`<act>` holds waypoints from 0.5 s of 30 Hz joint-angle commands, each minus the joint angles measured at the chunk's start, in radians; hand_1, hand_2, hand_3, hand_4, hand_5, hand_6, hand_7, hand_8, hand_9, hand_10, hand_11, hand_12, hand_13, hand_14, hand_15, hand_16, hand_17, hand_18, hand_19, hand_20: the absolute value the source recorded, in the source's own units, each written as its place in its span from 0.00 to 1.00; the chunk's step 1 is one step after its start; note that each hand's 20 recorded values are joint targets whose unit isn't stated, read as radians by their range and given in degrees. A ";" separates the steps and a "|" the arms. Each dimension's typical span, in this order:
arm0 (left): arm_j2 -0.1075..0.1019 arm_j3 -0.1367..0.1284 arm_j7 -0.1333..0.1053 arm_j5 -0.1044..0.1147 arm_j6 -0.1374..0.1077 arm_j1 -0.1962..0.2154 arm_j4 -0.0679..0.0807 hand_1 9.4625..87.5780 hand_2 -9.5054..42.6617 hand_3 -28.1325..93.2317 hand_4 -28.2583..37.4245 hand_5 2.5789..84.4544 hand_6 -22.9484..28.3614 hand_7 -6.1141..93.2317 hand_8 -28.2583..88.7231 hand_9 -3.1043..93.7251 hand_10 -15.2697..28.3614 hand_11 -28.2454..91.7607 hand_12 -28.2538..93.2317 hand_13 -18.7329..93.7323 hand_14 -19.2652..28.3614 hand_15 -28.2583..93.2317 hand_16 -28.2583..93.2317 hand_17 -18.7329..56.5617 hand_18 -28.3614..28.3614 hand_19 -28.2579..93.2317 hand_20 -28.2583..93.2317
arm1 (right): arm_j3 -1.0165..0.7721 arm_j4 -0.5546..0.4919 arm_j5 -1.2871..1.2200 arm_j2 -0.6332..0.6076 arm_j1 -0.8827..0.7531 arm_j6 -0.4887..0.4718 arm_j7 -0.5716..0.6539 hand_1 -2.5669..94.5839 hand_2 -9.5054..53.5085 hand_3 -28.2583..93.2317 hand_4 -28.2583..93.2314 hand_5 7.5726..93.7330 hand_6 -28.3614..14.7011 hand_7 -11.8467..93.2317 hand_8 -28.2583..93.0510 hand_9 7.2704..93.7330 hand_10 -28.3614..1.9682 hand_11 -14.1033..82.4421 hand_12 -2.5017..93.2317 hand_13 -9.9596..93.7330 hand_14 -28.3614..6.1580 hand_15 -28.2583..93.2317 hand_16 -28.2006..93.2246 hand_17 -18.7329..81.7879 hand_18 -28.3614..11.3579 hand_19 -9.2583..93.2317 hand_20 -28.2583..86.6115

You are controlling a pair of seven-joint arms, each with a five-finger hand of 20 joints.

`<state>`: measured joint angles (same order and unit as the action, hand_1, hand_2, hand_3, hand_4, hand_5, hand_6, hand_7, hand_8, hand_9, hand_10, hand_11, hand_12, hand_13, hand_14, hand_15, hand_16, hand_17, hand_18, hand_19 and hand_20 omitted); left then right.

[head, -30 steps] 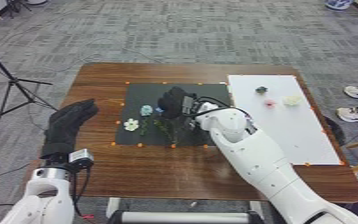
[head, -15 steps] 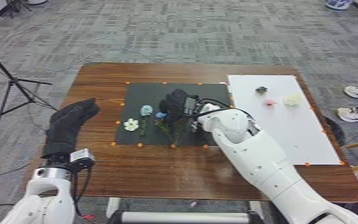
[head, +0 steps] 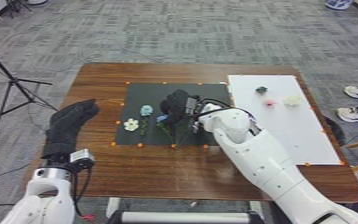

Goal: Arrange flowers

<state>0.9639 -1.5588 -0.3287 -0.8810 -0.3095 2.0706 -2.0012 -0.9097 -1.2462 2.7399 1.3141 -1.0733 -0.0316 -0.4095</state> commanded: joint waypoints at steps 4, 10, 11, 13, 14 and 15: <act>0.008 -0.001 0.015 -0.002 0.014 0.013 -0.006 0.22 0.13 0.83 0.16 0.59 0.49 0.27 0.17 0.56 0.64 0.41 0.35 0.53 0.75 0.39 0.24 0.33 0.70 0.30 0.38 | 0.011 -0.042 -0.053 -0.025 0.013 -0.027 0.034 0.40 0.01 0.81 0.07 0.62 0.71 0.40 0.17 0.78 0.60 0.35 0.21 0.82 0.57 0.77 0.52 0.54 0.13 0.92 0.76; 0.007 -0.002 0.016 -0.002 0.016 0.016 -0.007 0.22 0.13 0.83 0.16 0.59 0.49 0.27 0.17 0.56 0.64 0.41 0.35 0.53 0.75 0.39 0.24 0.33 0.70 0.30 0.38 | 0.005 -0.057 -0.102 -0.025 0.015 -0.031 0.063 0.39 0.02 0.82 0.08 0.62 0.71 0.39 0.13 0.78 0.59 0.35 0.21 0.82 0.57 0.77 0.51 0.54 0.12 0.92 0.76; 0.007 -0.001 0.017 -0.002 0.019 0.014 -0.006 0.22 0.13 0.83 0.16 0.59 0.49 0.27 0.17 0.56 0.64 0.41 0.35 0.53 0.75 0.39 0.24 0.33 0.70 0.30 0.38 | 0.002 -0.058 -0.111 -0.025 0.016 -0.030 0.068 0.39 0.02 0.82 0.08 0.62 0.71 0.39 0.12 0.78 0.58 0.35 0.21 0.82 0.57 0.77 0.51 0.54 0.12 0.92 0.76; 0.007 0.000 0.018 -0.003 0.018 0.014 -0.006 0.22 0.13 0.83 0.16 0.59 0.49 0.27 0.17 0.56 0.64 0.41 0.35 0.53 0.74 0.39 0.24 0.33 0.70 0.30 0.38 | -0.005 -0.062 -0.128 -0.025 0.016 -0.030 0.074 0.38 0.02 0.82 0.08 0.62 0.70 0.39 0.11 0.78 0.58 0.35 0.21 0.82 0.57 0.77 0.51 0.54 0.12 0.92 0.76; 0.007 0.000 0.017 -0.002 0.019 0.014 -0.006 0.22 0.13 0.83 0.16 0.59 0.49 0.27 0.17 0.56 0.64 0.41 0.35 0.53 0.74 0.39 0.24 0.33 0.70 0.30 0.38 | -0.003 -0.071 -0.142 -0.032 0.016 -0.030 0.084 0.38 0.03 0.82 0.09 0.62 0.70 0.39 0.11 0.78 0.58 0.35 0.21 0.82 0.57 0.77 0.51 0.54 0.12 0.92 0.76; 0.008 -0.002 0.016 -0.004 0.018 0.017 -0.008 0.22 0.13 0.83 0.16 0.59 0.49 0.27 0.17 0.56 0.64 0.41 0.35 0.53 0.74 0.39 0.24 0.33 0.70 0.30 0.38 | -0.004 -0.080 -0.153 -0.038 0.015 -0.031 0.087 0.38 0.03 0.82 0.09 0.62 0.70 0.39 0.11 0.78 0.58 0.35 0.21 0.82 0.57 0.77 0.51 0.54 0.12 0.92 0.76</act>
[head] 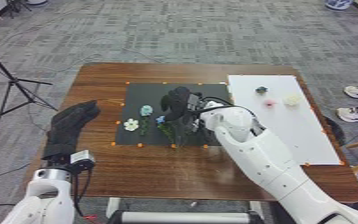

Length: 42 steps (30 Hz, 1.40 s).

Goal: Arrange flowers

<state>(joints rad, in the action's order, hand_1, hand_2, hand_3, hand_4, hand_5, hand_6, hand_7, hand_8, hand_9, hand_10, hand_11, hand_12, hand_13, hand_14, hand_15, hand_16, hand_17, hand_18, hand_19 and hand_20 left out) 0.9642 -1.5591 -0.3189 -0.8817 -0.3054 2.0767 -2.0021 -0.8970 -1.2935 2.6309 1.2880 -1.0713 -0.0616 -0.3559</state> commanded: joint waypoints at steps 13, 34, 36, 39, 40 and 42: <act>0.003 -0.013 0.008 -0.004 0.013 0.021 -0.012 0.23 0.13 0.82 0.16 0.59 0.49 0.27 0.18 0.56 0.64 0.41 0.35 0.53 0.74 0.39 0.24 0.33 0.70 0.30 0.38 | -0.050 -0.264 -0.272 -0.180 -0.033 -0.015 0.122 0.36 0.06 0.81 0.09 0.63 0.70 0.38 0.11 0.78 0.56 0.34 0.21 0.82 0.55 0.76 0.51 0.54 0.11 0.92 0.76; -0.010 -0.056 0.014 -0.007 -0.006 0.064 -0.040 0.22 0.13 0.82 0.16 0.59 0.49 0.27 0.17 0.56 0.64 0.41 0.35 0.53 0.74 0.39 0.24 0.33 0.70 0.30 0.38 | -0.078 -0.638 -0.607 -0.314 -0.316 0.023 0.515 0.31 0.39 0.76 0.09 0.73 0.65 0.30 0.14 0.86 0.51 0.30 0.18 0.88 0.50 0.73 0.50 0.57 0.06 0.95 0.74; -0.011 -0.059 0.013 -0.005 -0.008 0.068 -0.041 0.22 0.13 0.83 0.16 0.59 0.49 0.27 0.17 0.56 0.64 0.41 0.35 0.53 0.74 0.39 0.24 0.33 0.70 0.30 0.38 | -0.085 -0.661 -0.629 -0.318 -0.347 0.017 0.536 0.32 0.42 0.76 0.09 0.74 0.65 0.30 0.14 0.86 0.51 0.29 0.18 0.89 0.50 0.73 0.51 0.58 0.06 0.96 0.73; -0.011 -0.067 0.014 -0.004 -0.013 0.080 -0.046 0.22 0.13 0.82 0.16 0.59 0.49 0.27 0.17 0.56 0.64 0.41 0.35 0.53 0.74 0.39 0.24 0.33 0.70 0.30 0.38 | -0.090 -0.687 -0.657 -0.320 -0.387 0.020 0.579 0.32 0.44 0.75 0.09 0.75 0.65 0.29 0.14 0.87 0.52 0.29 0.17 0.89 0.51 0.73 0.51 0.59 0.06 0.96 0.73; -0.011 -0.069 0.015 -0.004 -0.014 0.083 -0.048 0.22 0.13 0.83 0.16 0.59 0.49 0.27 0.17 0.56 0.64 0.41 0.35 0.53 0.74 0.39 0.24 0.33 0.70 0.30 0.38 | -0.098 -0.693 -0.657 -0.315 -0.405 0.017 0.581 0.32 0.45 0.74 0.09 0.76 0.65 0.29 0.14 0.88 0.52 0.29 0.17 0.90 0.51 0.72 0.51 0.59 0.06 0.97 0.72; -0.010 -0.074 0.017 -0.005 -0.015 0.091 -0.051 0.22 0.13 0.83 0.16 0.59 0.49 0.27 0.17 0.56 0.64 0.41 0.35 0.53 0.74 0.39 0.24 0.33 0.70 0.30 0.38 | -0.103 -0.705 -0.660 -0.311 -0.433 0.020 0.595 0.33 0.46 0.73 0.09 0.76 0.65 0.29 0.14 0.89 0.53 0.28 0.17 0.91 0.51 0.72 0.51 0.59 0.05 0.98 0.72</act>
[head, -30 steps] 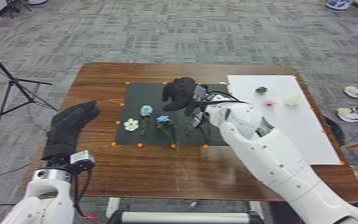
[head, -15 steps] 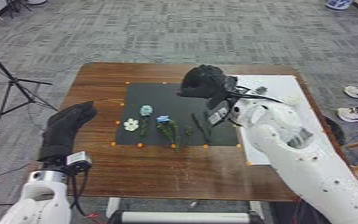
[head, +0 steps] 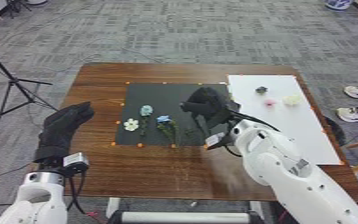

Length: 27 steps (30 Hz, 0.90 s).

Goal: Arrange flowers

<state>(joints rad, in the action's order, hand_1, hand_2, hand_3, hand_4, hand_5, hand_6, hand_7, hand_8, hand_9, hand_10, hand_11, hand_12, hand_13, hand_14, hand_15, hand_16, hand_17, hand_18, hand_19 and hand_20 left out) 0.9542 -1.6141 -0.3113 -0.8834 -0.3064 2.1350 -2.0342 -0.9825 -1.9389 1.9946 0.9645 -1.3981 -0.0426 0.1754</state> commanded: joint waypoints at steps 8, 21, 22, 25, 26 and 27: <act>-0.001 -0.026 0.008 -0.004 -0.021 0.040 -0.023 0.22 0.13 0.83 0.16 0.59 0.49 0.27 0.17 0.56 0.64 0.41 0.35 0.53 0.74 0.39 0.24 0.33 0.70 0.30 0.38 | -0.038 -0.079 -0.095 0.086 -0.231 0.017 0.122 0.34 0.48 0.73 0.10 0.77 0.65 0.29 0.15 0.89 0.54 0.28 0.17 0.91 0.51 0.72 0.51 0.60 0.05 0.99 0.71; -0.005 -0.017 0.012 -0.005 -0.009 0.026 -0.016 0.22 0.13 0.82 0.16 0.59 0.49 0.27 0.18 0.56 0.64 0.41 0.35 0.53 0.75 0.39 0.24 0.33 0.70 0.30 0.38 | -0.001 -0.051 -0.157 0.119 -0.267 0.025 0.126 0.35 0.50 0.72 0.10 0.75 0.64 0.28 0.15 0.87 0.52 0.28 0.16 0.91 0.51 0.72 0.52 0.60 0.06 0.99 0.71; -0.005 -0.015 0.012 -0.004 -0.008 0.023 -0.015 0.22 0.13 0.83 0.16 0.59 0.49 0.27 0.18 0.56 0.64 0.41 0.35 0.53 0.74 0.39 0.24 0.33 0.70 0.30 0.38 | -0.003 -0.045 -0.159 0.120 -0.263 0.021 0.123 0.34 0.50 0.72 0.10 0.75 0.64 0.28 0.15 0.87 0.52 0.28 0.16 0.91 0.51 0.72 0.51 0.60 0.06 0.99 0.71; -0.004 -0.011 0.017 -0.005 -0.005 0.018 -0.013 0.22 0.13 0.83 0.16 0.59 0.49 0.27 0.18 0.56 0.64 0.41 0.35 0.53 0.74 0.39 0.24 0.33 0.70 0.30 0.38 | -0.005 -0.027 -0.161 0.123 -0.253 0.028 0.122 0.34 0.51 0.72 0.10 0.75 0.64 0.28 0.15 0.87 0.51 0.28 0.16 0.91 0.51 0.72 0.51 0.60 0.06 0.99 0.71; -0.004 -0.009 0.017 -0.005 -0.006 0.016 -0.012 0.22 0.13 0.83 0.16 0.59 0.49 0.27 0.18 0.56 0.64 0.41 0.35 0.53 0.74 0.39 0.24 0.33 0.70 0.30 0.38 | -0.006 -0.022 -0.156 0.127 -0.251 0.031 0.127 0.34 0.51 0.72 0.10 0.75 0.64 0.28 0.15 0.87 0.51 0.28 0.16 0.91 0.51 0.72 0.51 0.60 0.06 0.99 0.71; -0.001 -0.009 0.016 -0.008 -0.006 0.017 -0.012 0.22 0.13 0.82 0.16 0.59 0.49 0.27 0.18 0.56 0.64 0.41 0.35 0.53 0.74 0.39 0.24 0.33 0.70 0.30 0.38 | -0.014 -0.014 -0.153 0.139 -0.253 0.028 0.126 0.34 0.51 0.72 0.10 0.75 0.64 0.28 0.15 0.87 0.51 0.28 0.16 0.91 0.51 0.72 0.51 0.60 0.06 0.99 0.71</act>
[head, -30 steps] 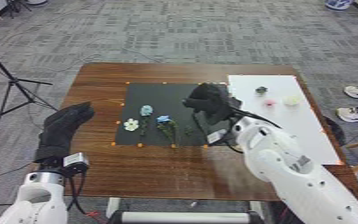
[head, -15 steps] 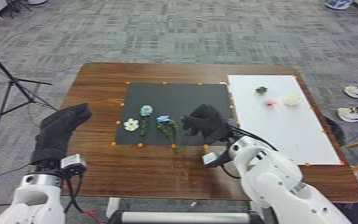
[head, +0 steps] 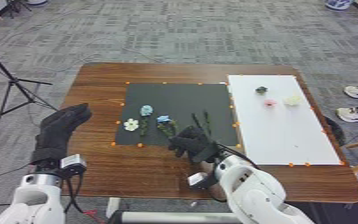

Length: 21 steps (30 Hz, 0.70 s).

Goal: Arrange flowers

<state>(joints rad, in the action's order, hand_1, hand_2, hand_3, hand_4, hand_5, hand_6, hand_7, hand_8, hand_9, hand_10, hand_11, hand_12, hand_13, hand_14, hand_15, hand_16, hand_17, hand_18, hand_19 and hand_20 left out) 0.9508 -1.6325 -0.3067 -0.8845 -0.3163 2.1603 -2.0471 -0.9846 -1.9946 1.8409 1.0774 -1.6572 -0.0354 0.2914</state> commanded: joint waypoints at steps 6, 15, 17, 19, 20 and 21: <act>0.005 0.009 0.015 -0.005 0.008 -0.004 0.000 0.22 0.13 0.82 0.16 0.59 0.49 0.27 0.17 0.56 0.64 0.41 0.35 0.53 0.74 0.39 0.24 0.33 0.70 0.30 0.38 | -0.012 0.073 -0.005 0.066 0.012 0.030 0.037 0.34 0.51 0.72 0.10 0.75 0.64 0.28 0.15 0.87 0.52 0.27 0.15 0.91 0.51 0.72 0.51 0.60 0.06 0.99 0.71; 0.002 0.014 0.018 -0.004 0.011 -0.015 0.005 0.22 0.13 0.82 0.16 0.59 0.49 0.27 0.17 0.56 0.64 0.41 0.35 0.53 0.74 0.39 0.24 0.33 0.70 0.30 0.38 | 0.004 0.088 0.001 0.072 0.045 0.041 0.027 0.33 0.50 0.73 0.10 0.75 0.64 0.28 0.15 0.87 0.52 0.27 0.15 0.91 0.51 0.72 0.51 0.60 0.06 0.99 0.70; 0.004 0.016 0.017 -0.006 0.012 -0.016 0.006 0.22 0.13 0.83 0.16 0.59 0.49 0.27 0.17 0.56 0.64 0.41 0.35 0.53 0.74 0.39 0.24 0.33 0.70 0.30 0.38 | 0.003 0.094 0.002 0.079 0.052 0.041 0.024 0.33 0.50 0.73 0.10 0.75 0.64 0.28 0.15 0.87 0.52 0.27 0.15 0.91 0.51 0.72 0.51 0.60 0.06 0.99 0.70; 0.003 0.020 0.017 -0.004 0.011 -0.022 0.007 0.22 0.13 0.82 0.16 0.59 0.49 0.27 0.17 0.56 0.64 0.41 0.35 0.53 0.74 0.39 0.24 0.33 0.70 0.30 0.38 | 0.005 0.097 0.005 0.080 0.056 0.051 0.018 0.33 0.50 0.73 0.10 0.74 0.64 0.28 0.15 0.86 0.52 0.27 0.15 0.91 0.51 0.72 0.51 0.60 0.06 0.99 0.70; 0.004 0.019 0.018 -0.006 0.013 -0.021 0.007 0.22 0.13 0.83 0.16 0.59 0.49 0.27 0.17 0.56 0.64 0.41 0.35 0.53 0.74 0.39 0.24 0.33 0.70 0.30 0.38 | 0.007 0.101 0.011 0.081 0.061 0.049 0.015 0.33 0.50 0.73 0.10 0.74 0.64 0.28 0.15 0.86 0.52 0.27 0.15 0.91 0.51 0.72 0.51 0.60 0.06 0.99 0.70; 0.003 0.019 0.018 -0.007 0.012 -0.022 0.007 0.22 0.13 0.83 0.16 0.59 0.49 0.27 0.17 0.56 0.64 0.41 0.35 0.53 0.74 0.39 0.24 0.33 0.70 0.30 0.38 | 0.008 0.102 0.014 0.081 0.065 0.045 0.013 0.33 0.50 0.73 0.10 0.74 0.64 0.28 0.15 0.86 0.52 0.27 0.15 0.91 0.51 0.72 0.51 0.60 0.06 0.99 0.70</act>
<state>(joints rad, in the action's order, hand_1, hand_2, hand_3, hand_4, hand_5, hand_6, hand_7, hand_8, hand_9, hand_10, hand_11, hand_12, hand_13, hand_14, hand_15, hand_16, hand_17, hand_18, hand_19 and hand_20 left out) 0.9508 -1.6204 -0.2945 -0.8857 -0.3140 2.1436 -2.0430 -0.9834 -1.9051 1.8378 1.1411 -1.6123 -0.0090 0.3147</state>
